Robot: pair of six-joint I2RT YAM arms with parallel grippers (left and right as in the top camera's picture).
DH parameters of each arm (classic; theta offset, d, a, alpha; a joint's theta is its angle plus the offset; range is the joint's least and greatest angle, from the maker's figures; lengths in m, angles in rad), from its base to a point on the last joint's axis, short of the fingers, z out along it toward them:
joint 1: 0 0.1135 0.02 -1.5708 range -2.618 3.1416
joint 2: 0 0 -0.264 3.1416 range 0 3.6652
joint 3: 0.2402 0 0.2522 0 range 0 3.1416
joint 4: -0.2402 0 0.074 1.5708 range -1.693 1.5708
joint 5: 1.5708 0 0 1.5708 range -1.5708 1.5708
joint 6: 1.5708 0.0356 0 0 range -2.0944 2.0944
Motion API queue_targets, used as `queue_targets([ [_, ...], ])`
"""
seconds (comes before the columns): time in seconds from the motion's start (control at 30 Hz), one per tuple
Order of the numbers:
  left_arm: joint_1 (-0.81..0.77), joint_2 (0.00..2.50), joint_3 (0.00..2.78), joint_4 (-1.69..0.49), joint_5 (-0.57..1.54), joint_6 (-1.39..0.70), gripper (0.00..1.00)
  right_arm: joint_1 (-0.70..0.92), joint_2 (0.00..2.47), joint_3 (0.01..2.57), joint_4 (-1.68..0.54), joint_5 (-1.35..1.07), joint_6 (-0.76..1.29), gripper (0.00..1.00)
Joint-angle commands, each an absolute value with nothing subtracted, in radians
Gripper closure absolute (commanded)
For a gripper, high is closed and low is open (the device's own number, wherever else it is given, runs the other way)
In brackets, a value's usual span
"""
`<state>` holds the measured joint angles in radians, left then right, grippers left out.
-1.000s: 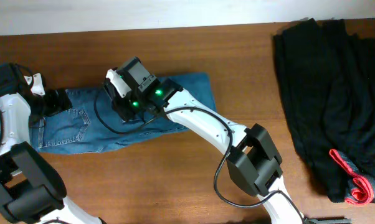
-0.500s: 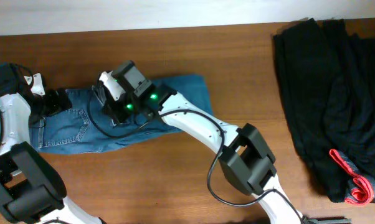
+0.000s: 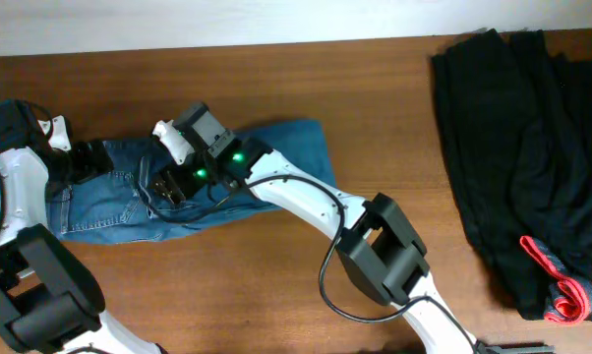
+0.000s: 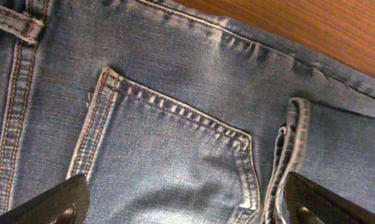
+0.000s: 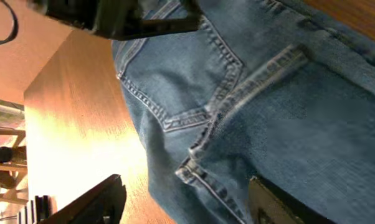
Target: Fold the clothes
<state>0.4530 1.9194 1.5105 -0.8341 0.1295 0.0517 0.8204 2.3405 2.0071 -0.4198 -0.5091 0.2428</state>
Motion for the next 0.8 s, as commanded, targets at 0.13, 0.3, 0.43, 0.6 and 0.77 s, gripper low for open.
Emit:
queue_targets([
  [0.13, 0.456, 1.909, 1.510, -0.835, 0.126, 0.038, 0.01, 0.635, 2.304, 2.040, -0.576, -0.542, 0.210, 0.28],
  [0.3, 0.457, 1.909, 1.509, -0.835, 0.126, 0.038, 0.01, 0.486, 2.271, 2.044, -0.823, -0.442, 0.105, 0.24],
  [0.43, 0.457, 1.909, 1.509, -0.835, 0.126, 0.038, 0.01, 0.387, 2.283, 2.040, -1.009, -0.388, 0.043, 0.26],
  [0.6, 0.456, 1.909, 1.509, -0.836, 0.126, 0.038, 0.01, 0.350, 2.299, 1.995, -1.058, -0.361, -0.027, 0.29],
  [0.77, 0.456, 1.909, 1.509, -0.847, 0.126, 0.038, 0.01, 0.351, 2.301, 1.950, -1.039, -0.302, -0.027, 0.27],
])
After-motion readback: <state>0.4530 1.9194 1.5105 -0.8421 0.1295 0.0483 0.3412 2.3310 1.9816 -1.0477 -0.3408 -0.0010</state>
